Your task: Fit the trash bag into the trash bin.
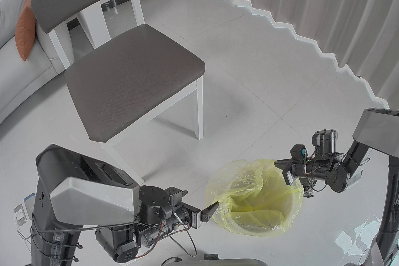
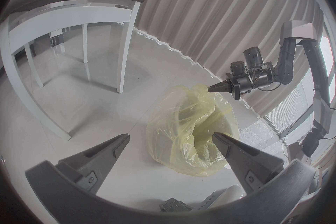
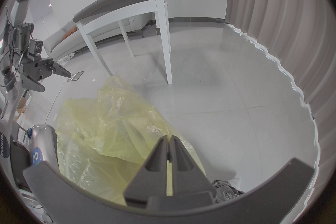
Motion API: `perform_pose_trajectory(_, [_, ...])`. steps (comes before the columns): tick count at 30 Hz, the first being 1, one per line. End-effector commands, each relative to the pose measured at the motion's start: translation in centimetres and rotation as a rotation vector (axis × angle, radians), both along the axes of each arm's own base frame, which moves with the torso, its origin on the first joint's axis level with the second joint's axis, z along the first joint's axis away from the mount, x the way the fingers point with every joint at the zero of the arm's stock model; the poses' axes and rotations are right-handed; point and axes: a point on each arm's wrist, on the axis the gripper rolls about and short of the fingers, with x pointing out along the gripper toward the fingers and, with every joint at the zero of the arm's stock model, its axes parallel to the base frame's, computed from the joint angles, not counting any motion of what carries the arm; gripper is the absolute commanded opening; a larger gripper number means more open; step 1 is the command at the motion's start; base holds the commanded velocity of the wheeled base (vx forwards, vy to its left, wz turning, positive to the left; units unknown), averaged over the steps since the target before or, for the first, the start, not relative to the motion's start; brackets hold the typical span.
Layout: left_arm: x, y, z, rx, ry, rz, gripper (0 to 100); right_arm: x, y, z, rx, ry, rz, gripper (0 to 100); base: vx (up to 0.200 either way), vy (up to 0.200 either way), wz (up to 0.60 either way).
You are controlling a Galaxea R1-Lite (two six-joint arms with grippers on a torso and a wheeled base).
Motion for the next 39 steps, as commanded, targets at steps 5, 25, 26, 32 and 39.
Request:
perform_pose_trajectory(5, [0.0,0.0,0.3,-0.013,-0.015,0.001,100,-0.1,-0.2,2.6,0.01,-0.071,-0.003,0,0.0,0.0,0.0])
perform_pose_trajectory(25, [0.2,0.2,0.2,-0.009,-0.015,0.025,100,0.5,-1.1,2.9,-0.001,-0.092,-0.023,0,0.0,0.0,0.0])
perform_pose_trajectory(26, [0.2,0.3,0.2,-0.009,-0.014,0.029,100,0.7,-1.2,2.8,-0.002,-0.095,-0.025,0,0.0,0.0,0.0])
perform_pose_trajectory(32, [0.0,0.6,0.3,-0.004,-0.005,0.034,100,2.4,-1.0,1.8,-0.004,-0.102,-0.024,0,0.0,0.0,0.0])
perform_pose_trajectory(39, [0.6,1.3,0.5,-0.009,-0.011,0.064,100,3.2,-0.6,-0.4,-0.014,-0.071,-0.014,0,0.0,0.0,0.0])
